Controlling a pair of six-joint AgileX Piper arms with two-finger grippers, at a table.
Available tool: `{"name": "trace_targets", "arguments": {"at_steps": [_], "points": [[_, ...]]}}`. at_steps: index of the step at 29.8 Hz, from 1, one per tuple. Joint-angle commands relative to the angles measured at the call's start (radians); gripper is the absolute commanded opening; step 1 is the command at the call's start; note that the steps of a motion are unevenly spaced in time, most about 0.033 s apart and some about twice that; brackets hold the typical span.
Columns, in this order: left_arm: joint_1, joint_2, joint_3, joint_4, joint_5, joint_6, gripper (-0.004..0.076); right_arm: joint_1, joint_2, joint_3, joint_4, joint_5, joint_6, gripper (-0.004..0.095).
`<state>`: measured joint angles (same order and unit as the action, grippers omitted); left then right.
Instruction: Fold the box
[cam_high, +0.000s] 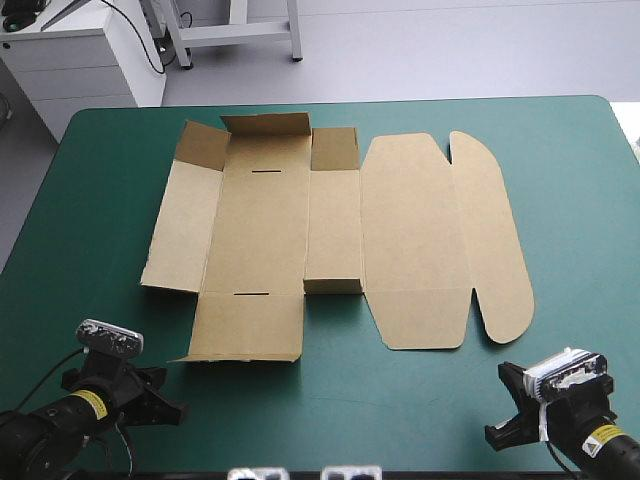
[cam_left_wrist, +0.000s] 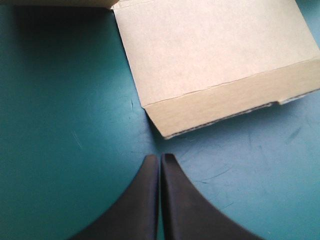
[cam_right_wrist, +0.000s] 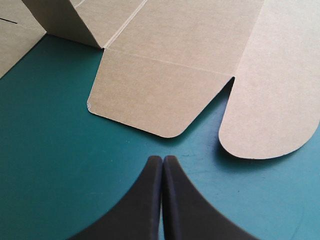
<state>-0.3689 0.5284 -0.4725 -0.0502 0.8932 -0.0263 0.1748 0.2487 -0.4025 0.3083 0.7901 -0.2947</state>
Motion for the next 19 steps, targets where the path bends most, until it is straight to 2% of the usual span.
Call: {"name": "trace_targets", "arguments": {"at_steps": [1,19], "points": [[-0.004,0.004,-0.025,-0.008,-0.048,-0.004,-0.0008,-0.001,0.01,-0.028,0.02,-0.063,-0.003,-0.002],[-0.004,0.004,-0.025,-0.003,-0.065,0.008,-0.0008,-0.001,0.01,-0.028,0.02,-0.063,-0.003,-0.002]]}}
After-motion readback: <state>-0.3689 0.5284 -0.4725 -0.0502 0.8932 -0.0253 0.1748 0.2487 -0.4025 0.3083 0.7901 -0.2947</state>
